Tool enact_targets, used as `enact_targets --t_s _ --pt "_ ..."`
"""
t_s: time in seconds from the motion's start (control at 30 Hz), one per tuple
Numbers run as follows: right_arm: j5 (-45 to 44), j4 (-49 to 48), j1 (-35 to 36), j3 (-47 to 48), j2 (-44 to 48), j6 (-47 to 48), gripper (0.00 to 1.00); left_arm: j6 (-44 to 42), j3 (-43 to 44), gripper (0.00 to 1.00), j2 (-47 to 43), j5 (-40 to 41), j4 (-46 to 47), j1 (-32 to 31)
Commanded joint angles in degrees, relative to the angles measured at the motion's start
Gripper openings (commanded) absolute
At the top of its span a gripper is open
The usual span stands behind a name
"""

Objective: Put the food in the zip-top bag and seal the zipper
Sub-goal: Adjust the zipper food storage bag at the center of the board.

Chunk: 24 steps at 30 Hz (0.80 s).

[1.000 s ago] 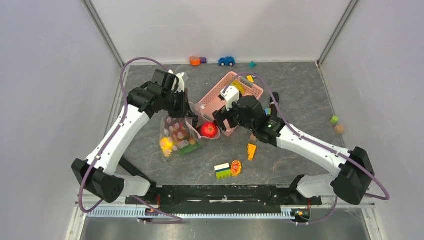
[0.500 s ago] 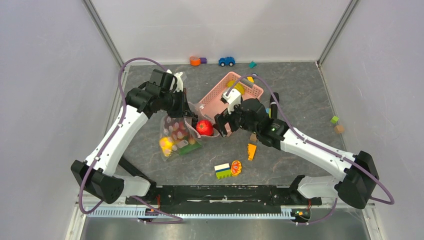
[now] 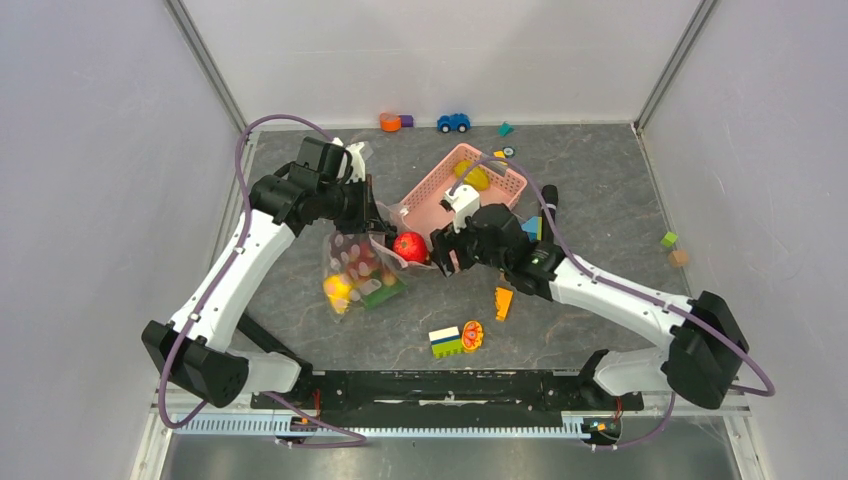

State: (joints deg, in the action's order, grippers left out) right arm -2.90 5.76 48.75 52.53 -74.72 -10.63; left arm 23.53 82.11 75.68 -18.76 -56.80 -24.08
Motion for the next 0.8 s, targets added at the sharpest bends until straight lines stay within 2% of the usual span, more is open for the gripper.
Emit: enact_targets --t_s 0.0,0.03,0.13,0.3,0.5,0.6,0.77 --pt "-2.77 -3.38 0.3 4.14 -2.72 -2.12 0.61 0.0 0.45 0.02 -2.7 -3.65 3.93 0.34" --pt "-2.16 -3.48 0.23 4.72 -3.14 -1.99 0.49 -0.06 0.43 0.02 -2.86 -3.8 3.92 0.34" --pt "-0.99 -3.39 0.27 6.97 -3.04 -1.15 0.01 -0.17 0.67 0.02 -3.44 -3.59 3.83 0.56" --pt "2.56 -1.63 0.3 14.06 -1.94 2.2 0.0 0.95 3.78 0.03 -3.37 2.73 -1.76 1.35" --pt "-1.82 5.13 0.29 22.63 -2.98 6.38 0.0 1.37 7.3 0.03 -5.53 15.09 -7.56 2.46" --pt "-0.34 7.89 0.29 25.33 -3.88 7.91 0.0 1.69 8.25 0.05 -7.07 20.38 -9.07 2.64" --pt "6.56 9.58 0.28 29.33 -6.1 10.11 0.0 1.07 9.3 0.07 -7.97 19.68 -10.27 2.74"
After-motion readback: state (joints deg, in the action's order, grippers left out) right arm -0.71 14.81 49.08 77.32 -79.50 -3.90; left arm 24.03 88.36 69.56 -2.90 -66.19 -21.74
